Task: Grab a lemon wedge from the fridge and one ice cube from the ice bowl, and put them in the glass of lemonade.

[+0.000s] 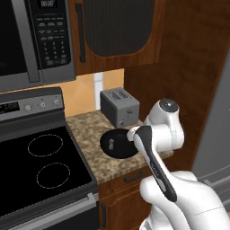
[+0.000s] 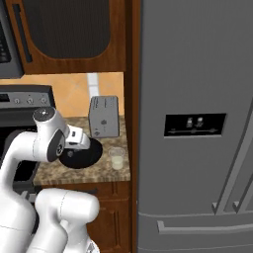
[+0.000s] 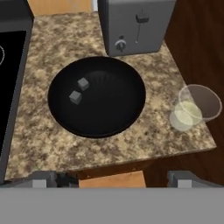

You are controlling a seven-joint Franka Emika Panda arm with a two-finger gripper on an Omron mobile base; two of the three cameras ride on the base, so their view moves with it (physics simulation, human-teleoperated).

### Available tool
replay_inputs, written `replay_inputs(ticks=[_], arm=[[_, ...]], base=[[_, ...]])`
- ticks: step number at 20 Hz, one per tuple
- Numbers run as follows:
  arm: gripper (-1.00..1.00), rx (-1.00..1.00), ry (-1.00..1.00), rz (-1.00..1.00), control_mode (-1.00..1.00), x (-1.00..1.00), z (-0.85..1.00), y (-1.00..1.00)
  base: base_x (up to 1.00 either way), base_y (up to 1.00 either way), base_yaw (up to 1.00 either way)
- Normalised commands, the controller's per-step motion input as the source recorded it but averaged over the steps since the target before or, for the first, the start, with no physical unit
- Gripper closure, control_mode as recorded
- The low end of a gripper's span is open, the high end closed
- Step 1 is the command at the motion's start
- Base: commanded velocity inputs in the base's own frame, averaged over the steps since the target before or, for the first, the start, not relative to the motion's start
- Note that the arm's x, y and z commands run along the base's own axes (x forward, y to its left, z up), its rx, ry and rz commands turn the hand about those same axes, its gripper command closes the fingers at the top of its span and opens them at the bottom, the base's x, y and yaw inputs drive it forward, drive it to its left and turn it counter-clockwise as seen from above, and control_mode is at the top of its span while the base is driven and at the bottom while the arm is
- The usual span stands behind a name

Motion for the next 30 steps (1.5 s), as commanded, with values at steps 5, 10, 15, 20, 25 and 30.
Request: replay_inputs(ticks=[5, 10, 15, 20, 25, 30], arm=[[-1.00, 0.00, 0.00, 0.00, -1.00, 0.21, -0.28, 0.29], [-1.00, 0.00, 0.00, 0.00, -1.00, 0.15, -0.20, 0.14], [-1.00, 0.00, -0.02, 0.00, -1.00, 0.13, -0.06, 0.07], [-1.00, 0.02, -0.02, -0.05, -1.00, 0.04, -0.09, 0.01], [-1.00, 0.15, 0.00, -0.07, -1.00, 0.01, -0.12, 0.05], [-1.00, 0.14, 0.00, -0.03, -1.00, 0.10, -0.11, 0.13]], base=[[0.00, 0.00, 0.00], [0.00, 0.00, 0.00], [0.00, 0.00, 0.00], [0.00, 0.00, 0.00], [0.00, 0.00, 0.00], [0.00, 0.00, 0.00]])
